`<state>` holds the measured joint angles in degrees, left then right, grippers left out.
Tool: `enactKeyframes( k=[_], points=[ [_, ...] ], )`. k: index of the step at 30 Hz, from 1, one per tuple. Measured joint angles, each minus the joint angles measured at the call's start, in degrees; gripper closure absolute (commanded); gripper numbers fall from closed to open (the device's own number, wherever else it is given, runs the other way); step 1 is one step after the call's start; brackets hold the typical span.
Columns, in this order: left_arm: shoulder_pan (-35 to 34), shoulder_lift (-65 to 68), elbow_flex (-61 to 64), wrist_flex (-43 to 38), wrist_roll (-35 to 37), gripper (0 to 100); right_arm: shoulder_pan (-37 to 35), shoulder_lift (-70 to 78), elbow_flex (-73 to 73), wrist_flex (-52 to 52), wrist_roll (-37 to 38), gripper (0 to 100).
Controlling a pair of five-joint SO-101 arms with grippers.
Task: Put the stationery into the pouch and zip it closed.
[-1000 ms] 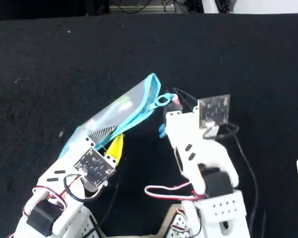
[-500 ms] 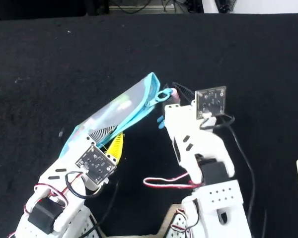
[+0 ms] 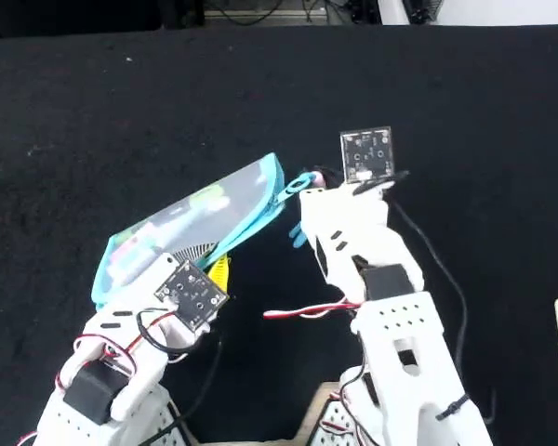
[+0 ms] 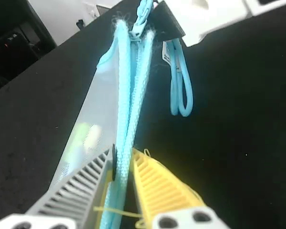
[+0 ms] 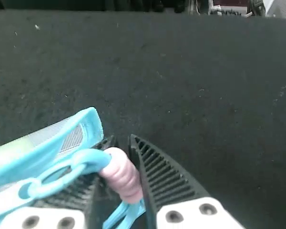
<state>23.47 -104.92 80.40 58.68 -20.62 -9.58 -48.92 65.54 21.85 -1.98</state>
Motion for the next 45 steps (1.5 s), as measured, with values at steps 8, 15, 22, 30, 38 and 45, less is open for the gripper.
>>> enactKeyframes(
  k=[8, 15, 22, 30, 38, 45],
  points=[
    [0.00, 0.00, 0.00, 0.09, 0.00, 97, 0.09, -2.29, -0.09, 4.31, 0.00, 98.8],
    [-0.70, 0.09, 0.09, -6.07, 4.84, 97, 0.79, -15.21, -0.09, 10.46, 0.18, 98.8],
    [-1.32, 0.88, 0.26, -17.76, 12.48, 97, -2.11, -25.41, -1.32, 12.84, 1.85, 98.8],
    [0.53, 0.88, -0.26, -18.55, 18.29, 97, -7.30, -28.04, -1.32, 12.84, 3.25, 98.6],
    [0.70, 0.09, -2.46, -10.81, 16.09, 97, -10.64, -28.04, -1.32, 15.82, 3.34, 79.9],
    [0.53, 0.09, -6.15, -4.13, 13.54, 97, -14.51, -28.04, -1.32, 19.25, 3.34, 80.5]
  ],
)
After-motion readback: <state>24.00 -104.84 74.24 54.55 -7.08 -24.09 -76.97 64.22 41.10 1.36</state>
